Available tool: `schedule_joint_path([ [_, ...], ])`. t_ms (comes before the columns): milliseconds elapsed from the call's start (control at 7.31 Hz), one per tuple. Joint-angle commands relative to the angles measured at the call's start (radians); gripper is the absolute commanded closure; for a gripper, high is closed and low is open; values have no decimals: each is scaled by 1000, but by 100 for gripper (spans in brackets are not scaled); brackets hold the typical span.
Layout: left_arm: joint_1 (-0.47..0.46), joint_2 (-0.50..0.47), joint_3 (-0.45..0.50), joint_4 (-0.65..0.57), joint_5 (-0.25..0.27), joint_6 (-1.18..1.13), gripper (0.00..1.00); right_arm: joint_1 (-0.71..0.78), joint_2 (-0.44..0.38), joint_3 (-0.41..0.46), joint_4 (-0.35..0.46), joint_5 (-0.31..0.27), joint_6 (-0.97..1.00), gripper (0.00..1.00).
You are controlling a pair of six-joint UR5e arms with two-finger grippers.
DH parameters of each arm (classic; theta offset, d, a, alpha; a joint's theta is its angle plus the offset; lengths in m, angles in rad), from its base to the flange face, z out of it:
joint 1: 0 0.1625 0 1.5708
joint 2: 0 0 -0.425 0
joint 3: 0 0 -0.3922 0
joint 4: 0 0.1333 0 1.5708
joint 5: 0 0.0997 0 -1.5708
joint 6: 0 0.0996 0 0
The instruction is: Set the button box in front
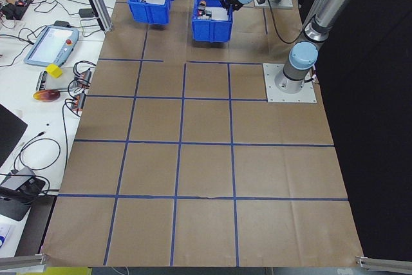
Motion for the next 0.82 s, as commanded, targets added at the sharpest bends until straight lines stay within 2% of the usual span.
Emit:
schedule_joint_path([
  [0,166,-25,38,-19,-2,183,100,-154,-131,154,-12,7,-200,95],
  [137,203,-56,93,-20,-5,211,100,-220,-193,235,-16,13,-294,95],
  [274,205,-156,180,-20,-4,210,100,-287,-250,297,-16,27,-381,95],
  [410,203,-260,287,-19,-7,207,100,-350,-307,348,-13,65,-452,95],
  [547,197,-360,393,-11,-32,205,100,-384,-357,403,-9,67,-481,95],
  [684,191,-456,481,-2,-89,193,100,-392,-402,457,-3,65,-494,95],
])
